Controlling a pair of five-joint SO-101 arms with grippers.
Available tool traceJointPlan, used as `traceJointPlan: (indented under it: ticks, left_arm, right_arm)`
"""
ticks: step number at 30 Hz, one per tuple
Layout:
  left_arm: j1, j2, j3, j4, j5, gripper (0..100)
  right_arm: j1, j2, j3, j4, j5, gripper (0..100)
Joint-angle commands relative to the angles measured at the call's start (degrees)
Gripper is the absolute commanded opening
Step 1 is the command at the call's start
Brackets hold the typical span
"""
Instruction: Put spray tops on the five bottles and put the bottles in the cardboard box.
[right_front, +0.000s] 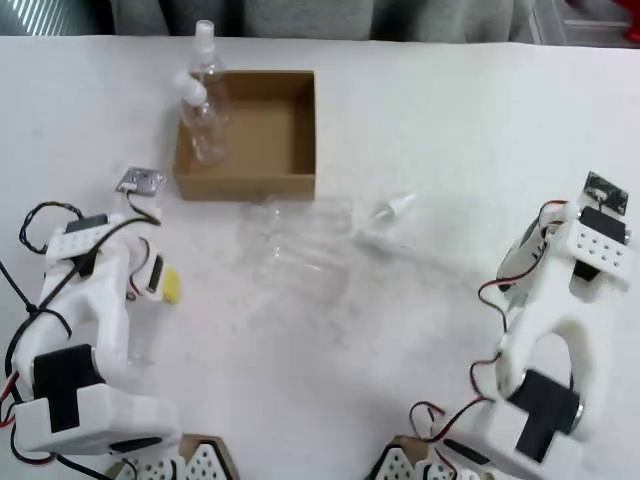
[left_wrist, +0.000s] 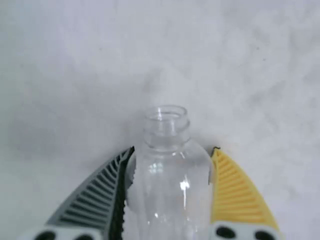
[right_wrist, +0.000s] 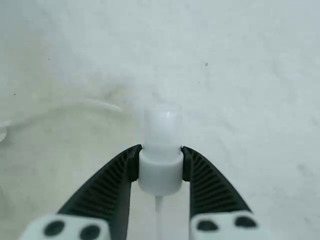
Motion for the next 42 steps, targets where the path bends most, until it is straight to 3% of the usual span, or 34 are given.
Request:
traceJointPlan:
  ticks: [1, 9, 14, 24, 32, 42]
  left_arm:
    - [-0.3, -0.2, -2.5, 0.6, -0.5, 4]
    - [-0.3, -0.2, -2.5, 0.6, -0.5, 4]
    - [-0.3, -0.2, -2.5, 0.6, -0.5, 4]
    - [-0.3, -0.2, -2.5, 0.6, -0.5, 4]
    - [-0.3, -0.2, -2.5, 0.6, -0.5, 3]
    - [2.2, -2.1, -5.4, 0.4, -0.3, 3]
  right_arm:
    - [-2.2, -10.9, -2.5, 3.8, 0.3, 1.6]
    - [-15.3, -28.2, -2.7, 0.1, -2.0, 1.6]
    - [-24.2, -33.1, -2.5, -9.3, -8.4, 2.0]
    - [-46.3, -33.1, -2.5, -29.1, -8.8, 1.7]
    - [-51.8, -33.6, 4.6, -34.9, -8.7, 1.7]
    - [-53.1, -33.5, 17.2, -40.1, -9.2, 1.7]
